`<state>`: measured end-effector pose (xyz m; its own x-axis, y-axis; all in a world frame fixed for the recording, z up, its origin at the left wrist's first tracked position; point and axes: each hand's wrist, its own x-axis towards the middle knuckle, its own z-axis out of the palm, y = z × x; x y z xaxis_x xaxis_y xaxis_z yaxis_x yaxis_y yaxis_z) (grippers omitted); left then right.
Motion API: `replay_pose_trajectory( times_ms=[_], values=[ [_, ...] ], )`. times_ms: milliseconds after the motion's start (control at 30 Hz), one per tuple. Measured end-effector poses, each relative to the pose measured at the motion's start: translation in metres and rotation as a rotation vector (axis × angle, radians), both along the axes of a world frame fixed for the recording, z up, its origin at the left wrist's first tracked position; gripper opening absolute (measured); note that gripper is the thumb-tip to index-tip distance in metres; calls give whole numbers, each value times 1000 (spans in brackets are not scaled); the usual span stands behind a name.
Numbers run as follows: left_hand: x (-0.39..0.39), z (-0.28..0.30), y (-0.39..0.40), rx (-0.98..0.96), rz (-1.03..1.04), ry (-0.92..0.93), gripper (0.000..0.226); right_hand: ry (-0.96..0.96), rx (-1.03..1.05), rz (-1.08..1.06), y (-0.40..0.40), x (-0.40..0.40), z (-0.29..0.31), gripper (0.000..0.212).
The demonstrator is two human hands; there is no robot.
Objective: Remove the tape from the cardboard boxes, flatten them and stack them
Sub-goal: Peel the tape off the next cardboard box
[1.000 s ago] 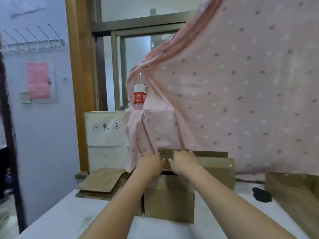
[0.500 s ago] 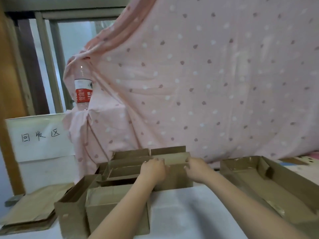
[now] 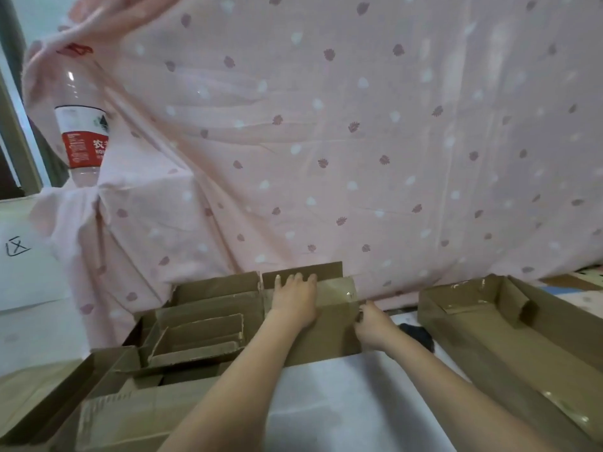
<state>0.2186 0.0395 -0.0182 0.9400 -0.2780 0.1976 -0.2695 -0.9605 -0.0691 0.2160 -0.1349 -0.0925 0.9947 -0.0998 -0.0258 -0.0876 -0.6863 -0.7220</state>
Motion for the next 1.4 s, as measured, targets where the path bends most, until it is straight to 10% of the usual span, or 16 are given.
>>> replay_pose_trajectory(
  times_ms=[233,600,933,1133,1400],
  values=[
    [7,-3,-11,-350,-22,-67,29,-13,314,-36,-5,-4,-12,9],
    [-66,15,-12,-975,-132,-7,13,-112,391,48,-59,-107,39,84],
    [-177,16,32,-1375,-144,117,9,-221,263,134,-62,-196,78,98],
    [-221,36,51,-781,-208,-384,23,-289,-126,182,-21,-221,80,120],
    [-234,15,19,-312,-332,-44,57,-203,-24,318,7,-231,74,115]
  ],
)
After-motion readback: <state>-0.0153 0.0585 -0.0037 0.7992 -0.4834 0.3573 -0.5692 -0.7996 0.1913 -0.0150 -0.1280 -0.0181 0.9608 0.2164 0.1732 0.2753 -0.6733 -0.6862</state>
